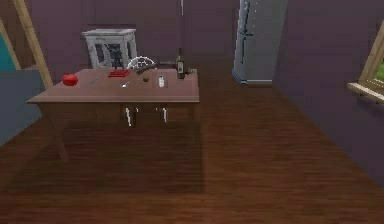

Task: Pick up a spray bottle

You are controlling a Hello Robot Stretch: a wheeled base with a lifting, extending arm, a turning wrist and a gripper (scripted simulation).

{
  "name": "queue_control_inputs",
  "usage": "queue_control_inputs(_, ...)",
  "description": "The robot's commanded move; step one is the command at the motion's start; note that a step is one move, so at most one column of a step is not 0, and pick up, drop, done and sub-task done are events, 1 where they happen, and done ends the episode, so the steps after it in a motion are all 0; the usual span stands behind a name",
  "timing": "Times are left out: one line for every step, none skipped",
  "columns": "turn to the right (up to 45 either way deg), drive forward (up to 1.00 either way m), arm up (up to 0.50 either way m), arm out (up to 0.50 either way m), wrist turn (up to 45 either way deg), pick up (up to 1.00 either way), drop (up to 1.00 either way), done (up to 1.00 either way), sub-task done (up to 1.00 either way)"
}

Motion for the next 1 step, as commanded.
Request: queue_control_inputs(0.0,0.00,0.50,0.00,0.0,0.00,0.00,0.00,0.00)
